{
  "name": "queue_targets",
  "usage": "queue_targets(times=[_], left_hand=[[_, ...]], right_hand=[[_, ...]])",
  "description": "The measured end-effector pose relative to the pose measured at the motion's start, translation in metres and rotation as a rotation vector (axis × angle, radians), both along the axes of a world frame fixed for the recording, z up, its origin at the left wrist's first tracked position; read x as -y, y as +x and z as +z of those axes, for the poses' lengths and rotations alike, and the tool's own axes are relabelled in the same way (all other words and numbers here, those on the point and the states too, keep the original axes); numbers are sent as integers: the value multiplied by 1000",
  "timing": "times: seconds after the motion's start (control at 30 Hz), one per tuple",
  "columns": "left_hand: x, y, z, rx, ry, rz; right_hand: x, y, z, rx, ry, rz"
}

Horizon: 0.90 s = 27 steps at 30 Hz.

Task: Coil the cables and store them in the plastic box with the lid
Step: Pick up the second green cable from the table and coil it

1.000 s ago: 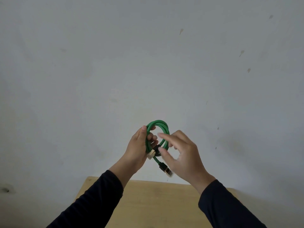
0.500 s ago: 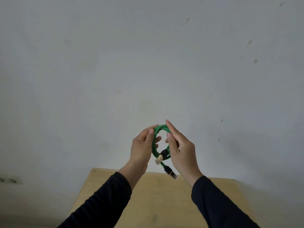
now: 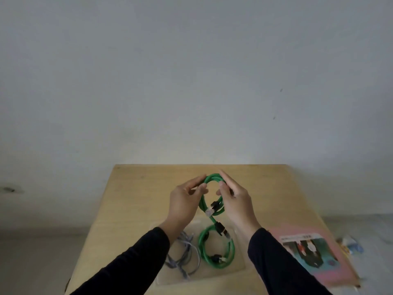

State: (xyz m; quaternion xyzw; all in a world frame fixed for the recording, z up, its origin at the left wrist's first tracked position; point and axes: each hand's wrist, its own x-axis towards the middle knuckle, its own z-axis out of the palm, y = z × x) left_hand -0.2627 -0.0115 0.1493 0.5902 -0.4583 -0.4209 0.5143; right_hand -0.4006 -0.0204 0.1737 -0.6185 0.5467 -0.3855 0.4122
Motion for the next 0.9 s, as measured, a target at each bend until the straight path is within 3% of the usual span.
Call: queue_targets(times=[0.1, 0.23, 0.43, 0.6, 0.8, 0.9], left_hand=[[-22, -11, -35, 85, 91, -22], [-38, -25, -63, 52, 213, 19], [-51, -39, -85, 85, 295, 189], [-57, -43, -102, 214, 379, 197], [-53, -49, -105, 456, 307, 144], [-54, -52, -108, 629, 198, 128]], right_hand=[[-20, -17, -26, -56, 109, 23], [-21, -34, -53, -155, 179, 27], [-20, -41, -74, -234, 192, 102], [-25, -43, -99, -317, 203, 220], [-24, -45, -119, -522, 149, 296], [-30, -43, -119, -670, -19, 310]])
